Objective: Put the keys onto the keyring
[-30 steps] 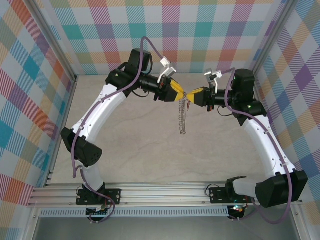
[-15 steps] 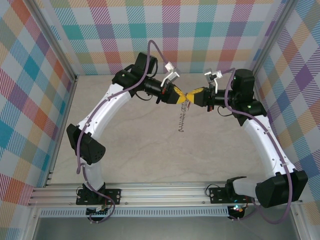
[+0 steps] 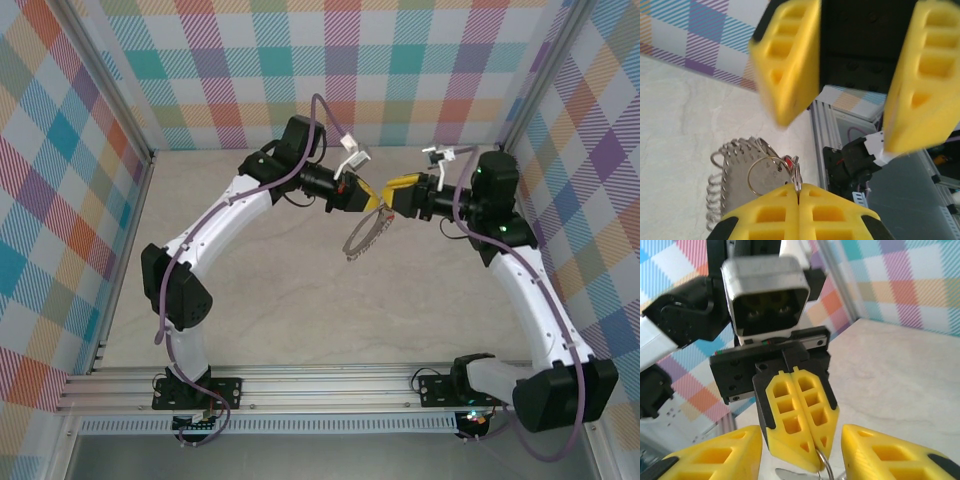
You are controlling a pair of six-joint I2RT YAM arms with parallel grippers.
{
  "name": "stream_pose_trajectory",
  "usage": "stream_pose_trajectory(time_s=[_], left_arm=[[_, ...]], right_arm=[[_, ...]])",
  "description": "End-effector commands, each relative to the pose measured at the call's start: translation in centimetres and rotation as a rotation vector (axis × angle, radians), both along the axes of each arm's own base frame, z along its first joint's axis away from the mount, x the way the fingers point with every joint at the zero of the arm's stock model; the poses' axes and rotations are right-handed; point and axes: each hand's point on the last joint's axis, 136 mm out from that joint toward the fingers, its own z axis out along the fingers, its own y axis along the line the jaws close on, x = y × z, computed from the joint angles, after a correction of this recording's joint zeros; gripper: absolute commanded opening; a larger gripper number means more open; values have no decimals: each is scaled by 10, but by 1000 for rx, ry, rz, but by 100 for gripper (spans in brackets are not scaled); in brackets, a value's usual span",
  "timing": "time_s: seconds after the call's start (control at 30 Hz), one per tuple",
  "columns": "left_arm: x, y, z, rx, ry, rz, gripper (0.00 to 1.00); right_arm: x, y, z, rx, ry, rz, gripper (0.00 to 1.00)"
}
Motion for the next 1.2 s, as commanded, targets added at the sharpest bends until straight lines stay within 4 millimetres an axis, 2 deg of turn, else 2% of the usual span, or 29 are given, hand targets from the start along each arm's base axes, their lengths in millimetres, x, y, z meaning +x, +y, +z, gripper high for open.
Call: stream_pose_trajectory(time_s=[0.0,0.13,0.43,0.67,0.87,1.03,1.17], left_arm=[[-7,9,49,-85,-120,45,0],[-5,10,56,-103,-138,83,0],[-10,13,74,-150,-147,90,0],[-15,14,79,-164,-143,81,0],[-19,14,81,-176,-135,59,0],[-22,14,83,-184,-129,36,0],[-23,13,83,-186,-124,27,0]], right_arm=[[1,-16,24,37,-82,-130,49],[-6,-21,19,50,-67,-168,50],[-20,-10,-5,75,-9,-56,55],[-18,-2,-4,78,-23,-22,60],[-9,5,-4,68,-28,-17,62],[-2,9,-1,68,-39,-14,60],[-3,13,3,72,-50,7,53]])
